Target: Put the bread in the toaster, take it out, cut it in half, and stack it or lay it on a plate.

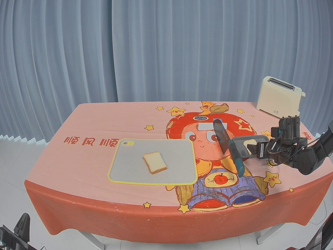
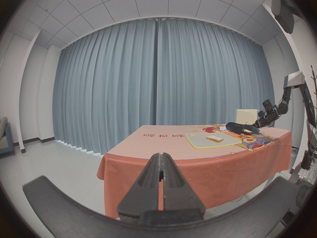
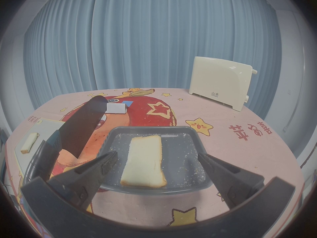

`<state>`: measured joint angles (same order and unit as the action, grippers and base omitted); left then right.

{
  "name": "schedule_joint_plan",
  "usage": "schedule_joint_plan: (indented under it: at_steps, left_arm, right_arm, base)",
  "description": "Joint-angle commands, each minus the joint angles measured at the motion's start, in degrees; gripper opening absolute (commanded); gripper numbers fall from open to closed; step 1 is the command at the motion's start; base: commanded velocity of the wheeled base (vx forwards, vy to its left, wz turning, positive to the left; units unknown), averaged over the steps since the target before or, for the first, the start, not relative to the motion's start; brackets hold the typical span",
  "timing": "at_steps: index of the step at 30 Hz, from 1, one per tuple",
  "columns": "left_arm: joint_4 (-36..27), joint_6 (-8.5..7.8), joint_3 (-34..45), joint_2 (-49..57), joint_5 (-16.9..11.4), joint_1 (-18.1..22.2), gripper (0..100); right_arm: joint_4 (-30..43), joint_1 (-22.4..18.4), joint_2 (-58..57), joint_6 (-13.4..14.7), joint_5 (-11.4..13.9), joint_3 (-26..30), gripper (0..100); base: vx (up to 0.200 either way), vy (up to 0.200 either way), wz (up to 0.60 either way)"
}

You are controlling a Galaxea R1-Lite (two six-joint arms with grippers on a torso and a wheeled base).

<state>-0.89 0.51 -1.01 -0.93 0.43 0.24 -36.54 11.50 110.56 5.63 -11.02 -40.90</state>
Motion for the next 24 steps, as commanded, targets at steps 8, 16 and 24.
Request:
schedule_joint_plan:
  at_steps: [8,16,24]
  left_arm:
    - [0.0,0.02,0.7,0.0,0.0,0.0,0]
    - [0.0,0.02,0.7,0.0,0.0,0.0,0]
    - [0.0,0.02,0.7,0.0,0.0,0.0,0]
  right_arm:
    - [0.1,0.5,-4.8,-0.1,-0.1,0.8,100]
    - [0.1,2.8,-14.4,-0.1,-0.1,3.3,100]
    - [0.3,4.9,-18.4,-0.1,0.0,4.5,100]
  base:
    - [0.0,0.0,0.0]
    - [0.0,0.0,0.0]
    - [0.0,0.0,0.0]
